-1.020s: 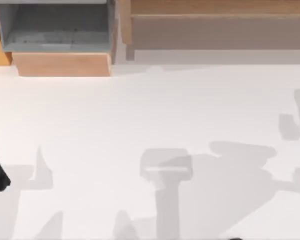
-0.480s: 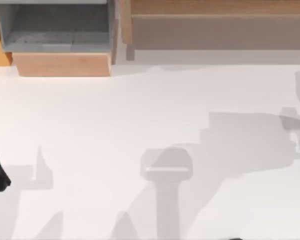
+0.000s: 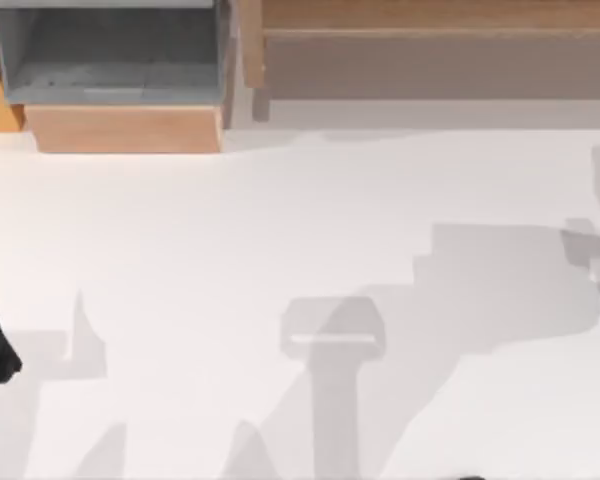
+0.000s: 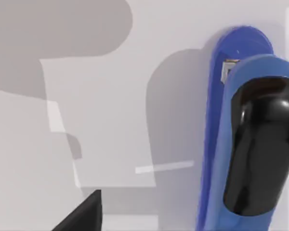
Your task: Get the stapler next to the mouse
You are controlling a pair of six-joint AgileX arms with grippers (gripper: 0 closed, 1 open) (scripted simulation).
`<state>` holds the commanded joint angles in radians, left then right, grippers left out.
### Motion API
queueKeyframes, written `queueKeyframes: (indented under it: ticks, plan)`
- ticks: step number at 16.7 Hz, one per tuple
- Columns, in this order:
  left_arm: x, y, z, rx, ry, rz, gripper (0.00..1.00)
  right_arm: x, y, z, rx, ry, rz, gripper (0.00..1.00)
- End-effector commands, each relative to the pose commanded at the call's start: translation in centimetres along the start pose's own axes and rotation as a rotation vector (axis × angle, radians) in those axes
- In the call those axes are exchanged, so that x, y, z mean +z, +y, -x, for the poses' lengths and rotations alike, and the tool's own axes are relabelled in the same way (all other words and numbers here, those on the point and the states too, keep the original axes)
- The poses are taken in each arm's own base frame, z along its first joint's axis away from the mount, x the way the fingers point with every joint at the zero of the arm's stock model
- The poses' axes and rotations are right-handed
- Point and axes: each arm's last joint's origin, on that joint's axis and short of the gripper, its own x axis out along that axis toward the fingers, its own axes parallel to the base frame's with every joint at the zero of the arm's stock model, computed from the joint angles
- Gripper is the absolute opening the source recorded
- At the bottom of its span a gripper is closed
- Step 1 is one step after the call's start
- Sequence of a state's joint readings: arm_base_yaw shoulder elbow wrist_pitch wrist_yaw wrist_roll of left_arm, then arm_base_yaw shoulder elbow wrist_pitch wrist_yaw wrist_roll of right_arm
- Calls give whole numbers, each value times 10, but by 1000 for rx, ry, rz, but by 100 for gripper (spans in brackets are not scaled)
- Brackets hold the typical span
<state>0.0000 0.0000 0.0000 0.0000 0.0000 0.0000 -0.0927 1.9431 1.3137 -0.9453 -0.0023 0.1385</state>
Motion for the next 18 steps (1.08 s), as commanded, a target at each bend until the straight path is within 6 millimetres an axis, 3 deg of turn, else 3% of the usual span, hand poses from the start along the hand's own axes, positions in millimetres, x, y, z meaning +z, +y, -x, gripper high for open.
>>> queueKeyframes:
  ticks: [5, 9, 18]
  plan:
    - [0, 0, 0, 0, 0, 0, 100, 1, 0, -36, 1, -5, 1, 100]
    - [0, 0, 0, 0, 0, 0, 100, 0, 0, -37, 1, -4, 1, 100]
    - [0, 0, 0, 0, 0, 0, 100, 0, 0, -37, 1, -4, 1, 32]
